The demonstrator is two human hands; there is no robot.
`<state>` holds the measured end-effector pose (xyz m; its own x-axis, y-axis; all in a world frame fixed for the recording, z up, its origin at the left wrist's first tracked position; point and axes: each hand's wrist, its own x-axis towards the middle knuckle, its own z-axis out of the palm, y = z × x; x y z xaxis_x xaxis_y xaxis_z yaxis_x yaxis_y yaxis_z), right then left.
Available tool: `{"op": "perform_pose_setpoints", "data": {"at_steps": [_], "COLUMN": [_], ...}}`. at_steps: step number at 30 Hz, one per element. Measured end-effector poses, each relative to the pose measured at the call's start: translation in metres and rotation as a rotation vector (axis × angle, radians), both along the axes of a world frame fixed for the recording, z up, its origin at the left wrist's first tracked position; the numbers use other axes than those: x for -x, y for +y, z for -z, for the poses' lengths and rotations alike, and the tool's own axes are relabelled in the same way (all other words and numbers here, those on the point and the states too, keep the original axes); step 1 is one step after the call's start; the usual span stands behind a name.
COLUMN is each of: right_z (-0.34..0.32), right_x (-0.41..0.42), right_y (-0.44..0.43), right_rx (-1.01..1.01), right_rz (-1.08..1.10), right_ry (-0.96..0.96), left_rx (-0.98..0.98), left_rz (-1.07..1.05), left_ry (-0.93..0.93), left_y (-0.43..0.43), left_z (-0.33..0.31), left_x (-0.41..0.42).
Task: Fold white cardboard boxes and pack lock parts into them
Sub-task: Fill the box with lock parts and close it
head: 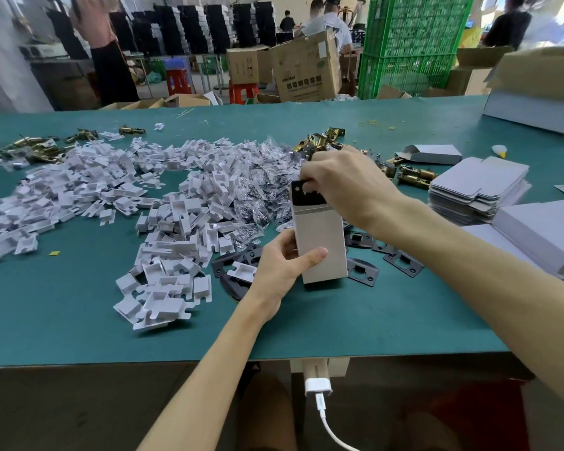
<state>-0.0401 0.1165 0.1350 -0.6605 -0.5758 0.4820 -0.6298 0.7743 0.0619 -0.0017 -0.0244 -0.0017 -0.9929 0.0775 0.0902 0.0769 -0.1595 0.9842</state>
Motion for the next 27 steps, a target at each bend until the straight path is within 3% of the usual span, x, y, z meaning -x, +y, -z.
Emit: {"op": "perform_pose_setpoints", "data": {"at_steps": [5, 10, 16, 20, 27], "right_z": [0.012, 0.012, 0.015, 0.03, 0.054], "right_x": [0.003, -0.002, -0.025, -0.022, 0.003], "right_y": [0.003, 0.007, -0.029, -0.075, -0.116], "right_rx": [-0.177, -0.144, 0.015, -0.184, -0.476], "right_rz": [0.026, 0.079, -0.054, 0.053, 0.329], "right_ry": [-0.098, -0.212, -0.087, -0.075, -0.403], "left_rx": [0.008, 0.037, 0.109, 0.275, 0.448], "left_rz": [-0.004, -0.016, 0.007, -0.036, 0.061], "left_ry": [0.002, -0.001, 0.006, 0.039, -0.04], "left_y": [0.0, 0.0, 0.0, 0.0, -0.002], "left_z": [-0.002, -0.001, 0.0, 0.004, 0.004], "left_x": [0.0, 0.0, -0.001, 0.0, -0.006]}}
